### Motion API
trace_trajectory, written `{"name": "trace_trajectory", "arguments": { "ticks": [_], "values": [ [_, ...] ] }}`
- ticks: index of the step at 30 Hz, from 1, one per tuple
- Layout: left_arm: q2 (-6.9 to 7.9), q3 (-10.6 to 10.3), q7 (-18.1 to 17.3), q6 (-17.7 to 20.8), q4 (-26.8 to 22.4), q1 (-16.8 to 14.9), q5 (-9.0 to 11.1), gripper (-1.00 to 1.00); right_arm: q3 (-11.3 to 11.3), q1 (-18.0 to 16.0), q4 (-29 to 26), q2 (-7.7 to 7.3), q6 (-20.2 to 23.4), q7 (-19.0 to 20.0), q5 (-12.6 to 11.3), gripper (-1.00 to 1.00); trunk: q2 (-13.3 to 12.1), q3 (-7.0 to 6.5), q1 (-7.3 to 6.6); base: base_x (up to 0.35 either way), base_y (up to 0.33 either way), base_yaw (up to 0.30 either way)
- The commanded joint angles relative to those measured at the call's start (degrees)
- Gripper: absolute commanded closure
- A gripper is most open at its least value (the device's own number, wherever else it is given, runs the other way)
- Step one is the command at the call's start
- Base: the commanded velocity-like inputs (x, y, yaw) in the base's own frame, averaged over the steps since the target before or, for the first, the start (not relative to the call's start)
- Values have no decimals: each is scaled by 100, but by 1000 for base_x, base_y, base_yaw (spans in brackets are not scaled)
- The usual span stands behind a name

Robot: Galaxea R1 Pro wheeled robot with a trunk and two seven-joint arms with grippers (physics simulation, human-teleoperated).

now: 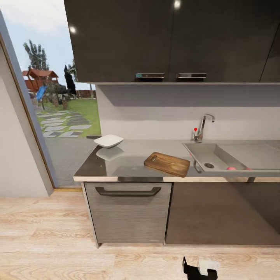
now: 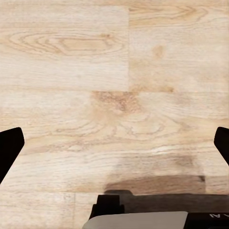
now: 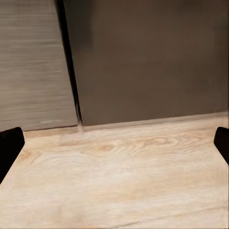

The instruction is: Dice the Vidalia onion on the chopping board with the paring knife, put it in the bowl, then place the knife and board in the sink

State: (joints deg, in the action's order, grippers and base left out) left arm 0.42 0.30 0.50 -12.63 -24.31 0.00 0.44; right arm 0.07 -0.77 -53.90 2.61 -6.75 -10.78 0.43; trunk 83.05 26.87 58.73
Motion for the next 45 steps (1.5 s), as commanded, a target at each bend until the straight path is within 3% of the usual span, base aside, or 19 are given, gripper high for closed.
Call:
{"name": "trace_trajectory", "arguments": {
  "ticks": [1,5,12,14,18,21,25,27,29,32,35,38,40,41,42,45],
  "values": [
    [0,1,5,-11,-4,0,3,-100,1,-2,-181,2,153,-76,-1,-100,3,6,0,0,0,0],
    [-1,-2,3,-11,16,0,5,-100,4,-2,-1477,3,1274,-248,-6,-100,3,6,0,0,0,0],
    [-3,-3,3,-16,72,0,-8,-100,9,-3,-3353,3,2671,-310,-3,-100,3,6,0,0,0,0],
    [-5,-3,3,-18,83,0,-4,-100,10,-94,-3650,3,3007,-378,-1,-100,3,6,0,0,0,0],
    [-6,-3,3,-19,121,0,-6,-100,31,-736,-3880,37,3491,-736,-4,-100,3,6,0,0,0,0],
    [-6,-3,3,-20,138,0,-8,-100,88,-1397,-3929,58,4163,-1070,-8,-100,3,6,0,0,0,0],
    [-6,-3,3,-20,144,0,-9,-100,165,-2359,-3899,79,4934,-1330,-20,-100,3,6,0,0,0,0],
    [-6,-3,3,-20,145,0,-9,-100,206,-3035,-3806,86,5284,-1403,-23,-100,3,6,0,0,0,0],
    [-6,0,3,-17,153,0,0,-100,228,-3932,-3291,96,5532,-1437,-24,-100,3,6,0,0,0,0],
    [-6,3,3,-14,174,0,3,-100,237,-4765,-2405,171,5597,-1446,-25,-100,3,6,0,0,0,0],
    [-12,-2,0,-8,203,0,0,-100,238,-6171,-381,262,5527,-1439,-28,-100,3,6,0,0,0,0],
    [0,-12,5,5,254,0,6,-100,239,-7344,1686,303,4856,-1407,-51,-100,3,6,0,0,0,0],
    [32,-9,14,25,416,0,19,-100,239,-7789,2536,322,4355,-1262,-68,-100,3,6,0,0,0,0],
    [27,-14,13,35,676,0,21,-100,257,-7893,2740,326,4238,-920,-65,-100,3,6,0,0,0,0],
    [0,-13,12,36,989,0,17,-100,286,-7945,2845,309,4188,-489,-50,-100,3,6,0,0,0,0],
    [-55,-13,10,32,1321,0,7,-100,343,-7977,2922,264,4198,155,-33,-100,3,6,0,0,0,0]
  ]
}}
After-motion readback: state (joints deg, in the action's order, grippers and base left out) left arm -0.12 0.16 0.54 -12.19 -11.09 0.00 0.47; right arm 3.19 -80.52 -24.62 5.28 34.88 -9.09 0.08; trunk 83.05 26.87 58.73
